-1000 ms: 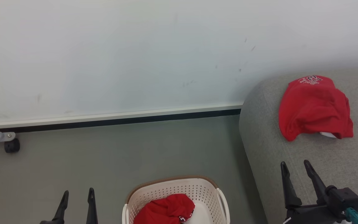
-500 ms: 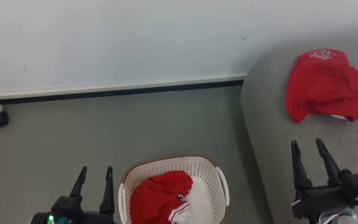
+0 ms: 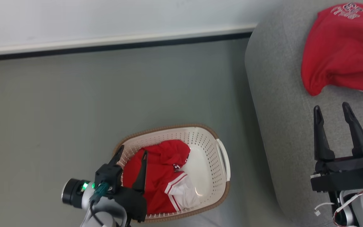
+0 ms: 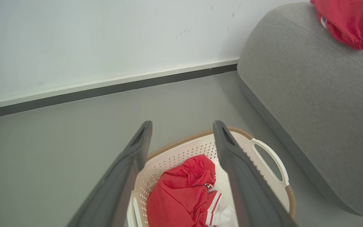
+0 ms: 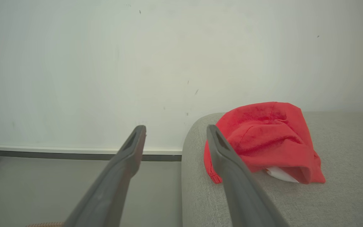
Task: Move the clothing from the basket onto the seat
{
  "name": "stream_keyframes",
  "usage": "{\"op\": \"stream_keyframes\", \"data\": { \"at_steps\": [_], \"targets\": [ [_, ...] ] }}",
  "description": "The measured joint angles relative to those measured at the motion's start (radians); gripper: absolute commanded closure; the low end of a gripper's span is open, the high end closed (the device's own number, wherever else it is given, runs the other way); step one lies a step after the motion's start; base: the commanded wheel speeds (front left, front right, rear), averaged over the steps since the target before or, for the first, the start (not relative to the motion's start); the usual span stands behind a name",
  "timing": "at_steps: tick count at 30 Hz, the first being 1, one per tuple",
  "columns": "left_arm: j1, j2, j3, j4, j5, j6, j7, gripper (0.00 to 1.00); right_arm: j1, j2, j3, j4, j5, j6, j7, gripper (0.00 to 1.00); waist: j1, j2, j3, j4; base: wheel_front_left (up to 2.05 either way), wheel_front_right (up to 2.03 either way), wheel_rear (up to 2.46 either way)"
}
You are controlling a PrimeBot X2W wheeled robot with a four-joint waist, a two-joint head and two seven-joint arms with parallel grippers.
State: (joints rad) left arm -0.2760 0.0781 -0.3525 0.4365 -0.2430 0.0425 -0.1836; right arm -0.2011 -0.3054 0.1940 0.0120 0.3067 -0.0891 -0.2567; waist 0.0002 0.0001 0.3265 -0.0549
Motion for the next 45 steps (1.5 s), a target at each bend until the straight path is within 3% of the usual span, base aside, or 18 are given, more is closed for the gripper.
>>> {"op": "stream_keyframes", "data": {
  "at_steps": [16, 45],
  "targets": [
    [-0.231, -0.016, -0.105, 0.213, 0.088, -0.034, 0.068, 0.0, -0.118, -0.012, 0.001, -0.1, -0.035, 0.0, 0.0, 0.0, 0.0001, 0.0001, 0.223, -0.022, 0.0, 0.0, 0.0],
    [-0.567, -0.024, -0.201, 0.491, 0.208, -0.053, 0.12, 0.0, -0.322, 0.008, 0.007, -0.208, -0.077, -0.003, 0.0, 0.0, -0.0001, 0.0001, 0.637, -0.073, 0.0, 0.0, 0.0]
  ]
}}
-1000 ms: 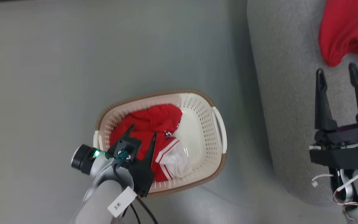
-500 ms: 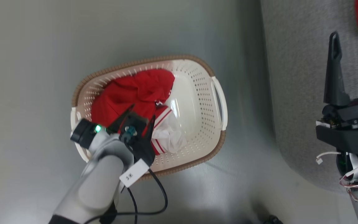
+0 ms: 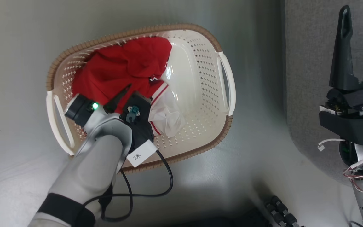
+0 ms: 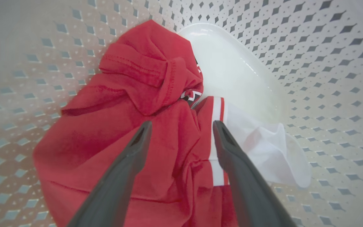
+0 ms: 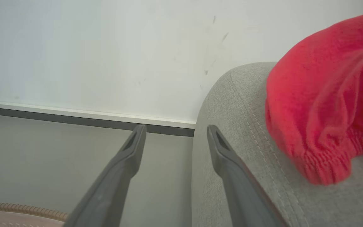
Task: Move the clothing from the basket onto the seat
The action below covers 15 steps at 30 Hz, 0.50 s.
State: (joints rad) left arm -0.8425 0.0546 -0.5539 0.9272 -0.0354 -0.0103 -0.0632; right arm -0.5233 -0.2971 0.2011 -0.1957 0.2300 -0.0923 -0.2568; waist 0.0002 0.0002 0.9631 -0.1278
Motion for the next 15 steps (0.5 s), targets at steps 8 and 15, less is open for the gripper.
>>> {"op": "stream_keyframes", "data": {
  "at_steps": [8, 15],
  "targets": [
    [-0.058, 0.026, -0.006, 0.06, 0.032, 0.001, 0.006, 0.0, -0.022, 0.012, 0.012, -0.023, -0.021, 0.0, -0.001, 0.0, -0.0002, 0.0, 0.051, -0.023, 0.0, 0.0, 0.0],
    [-0.101, 0.035, -0.016, 0.11, 0.047, 0.01, 0.018, 0.0, -0.04, 0.023, 0.02, -0.027, -0.039, 0.0, -0.009, 0.0, -0.0002, -0.0003, 0.085, -0.047, 0.0, 0.0, 0.0]
  ]
}}
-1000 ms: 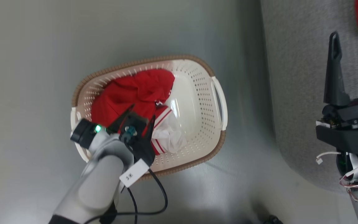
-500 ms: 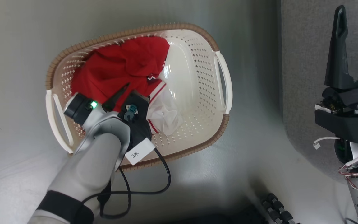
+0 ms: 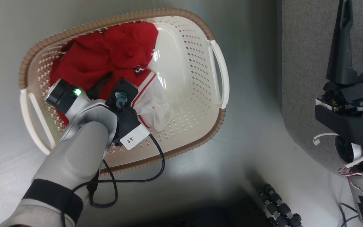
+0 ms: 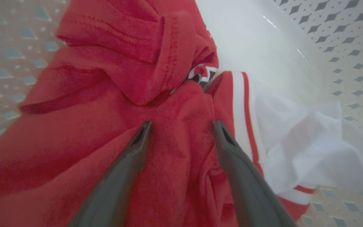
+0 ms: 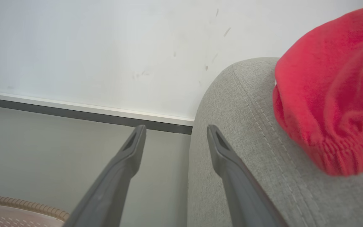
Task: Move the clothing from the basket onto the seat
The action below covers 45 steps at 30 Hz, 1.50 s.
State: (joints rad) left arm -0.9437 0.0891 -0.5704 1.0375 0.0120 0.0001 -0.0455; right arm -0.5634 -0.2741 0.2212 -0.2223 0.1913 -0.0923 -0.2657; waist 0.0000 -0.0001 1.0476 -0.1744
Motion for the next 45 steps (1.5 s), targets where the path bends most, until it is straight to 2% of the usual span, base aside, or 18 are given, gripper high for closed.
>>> {"op": "stream_keyframes", "data": {
  "at_steps": [1, 3, 4, 12, 21, 24, 39, 45],
  "targets": [
    [-0.001, -0.002, -0.002, 0.008, 0.0, 0.0, 0.001, 0.18, 0.0, 0.001, 0.001, 0.001, 0.0, 0.0, 0.0, 0.0, 0.0, 0.0, 0.003, -0.003, 0.0, 0.0, 0.0],
    [-0.006, -0.004, -0.009, 0.022, 0.008, 0.001, 0.005, 0.78, -0.001, 0.004, 0.003, 0.002, -0.001, 0.0, 0.0, 0.0, 0.0, 0.0, 0.006, -0.008, 0.0, 0.0, 0.0],
    [-0.011, -0.005, -0.011, 0.028, 0.01, 0.004, 0.005, 1.0, -0.001, 0.005, 0.004, 0.002, -0.003, 0.0, 0.0, 0.0, 0.0, 0.0, 0.007, -0.009, 0.0, 0.0, 0.0],
    [-0.02, -0.02, -0.009, 0.044, 0.004, 0.01, -0.044, 1.0, -0.017, 0.017, 0.005, 0.041, -0.006, 0.005, 0.0, 0.0, 0.0, 0.0, -0.012, -0.009, 0.0, 0.0, 0.0],
    [-0.017, -0.039, 0.047, 0.02, -0.08, 0.008, -0.168, 1.0, -0.021, 0.027, 0.004, 0.128, -0.006, 0.022, 0.001, 0.0, 0.0, 0.0001, -0.082, 0.009, 0.0, 0.0, 0.0],
    [-0.015, -0.04, 0.055, 0.014, -0.089, 0.007, -0.178, 1.0, -0.021, 0.028, 0.003, 0.15, -0.005, 0.024, 0.001, 0.0, 0.0, 0.0001, -0.104, 0.016, 0.0, 0.0, 0.0],
    [0.04, -0.049, 0.078, -0.062, -0.176, -0.044, -0.204, 1.0, -0.021, 0.041, -0.016, 0.254, 0.004, 0.049, 0.001, 0.0, 0.0, 0.0, -0.306, 0.075, 0.0, 0.0, 0.0],
    [0.046, -0.051, 0.062, -0.11, -0.179, -0.066, -0.204, 1.0, -0.013, 0.047, -0.021, 0.293, 0.007, 0.059, 0.001, 0.0, -0.0001, 0.0, -0.394, 0.1, 0.0, 0.0, 0.0]
  ]
}}
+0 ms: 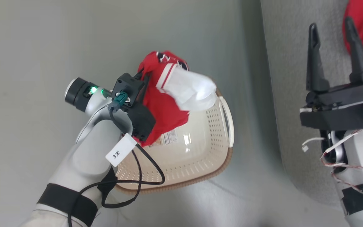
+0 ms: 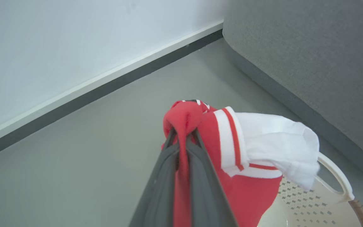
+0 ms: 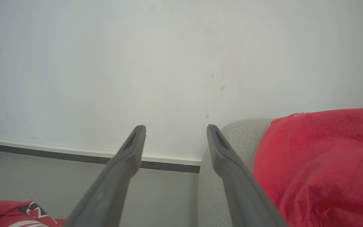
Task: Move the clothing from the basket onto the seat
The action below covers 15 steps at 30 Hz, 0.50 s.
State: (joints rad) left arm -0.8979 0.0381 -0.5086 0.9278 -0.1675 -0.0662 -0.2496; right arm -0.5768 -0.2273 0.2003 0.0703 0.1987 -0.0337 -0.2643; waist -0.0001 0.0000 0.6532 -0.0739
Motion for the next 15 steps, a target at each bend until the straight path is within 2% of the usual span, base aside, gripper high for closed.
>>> {"op": "stream_keyframes", "data": {
  "at_steps": [7, 15],
  "targets": [
    [0.017, -0.001, -0.023, -0.091, -0.035, -0.023, 0.0, 1.0, 0.065, 0.013, 0.009, 0.055, 0.004, 0.018, 0.0, 0.0, 0.0, 0.0, -0.12, 0.026, 0.0, 0.0, 0.0],
    [0.033, -0.001, -0.026, -0.118, -0.065, -0.031, 0.0, 1.0, 0.112, 0.039, 0.029, 0.109, 0.011, 0.039, 0.0, 0.0, -0.0001, 0.0, -0.242, 0.039, 0.0, 0.0, 0.0]
  ]
}}
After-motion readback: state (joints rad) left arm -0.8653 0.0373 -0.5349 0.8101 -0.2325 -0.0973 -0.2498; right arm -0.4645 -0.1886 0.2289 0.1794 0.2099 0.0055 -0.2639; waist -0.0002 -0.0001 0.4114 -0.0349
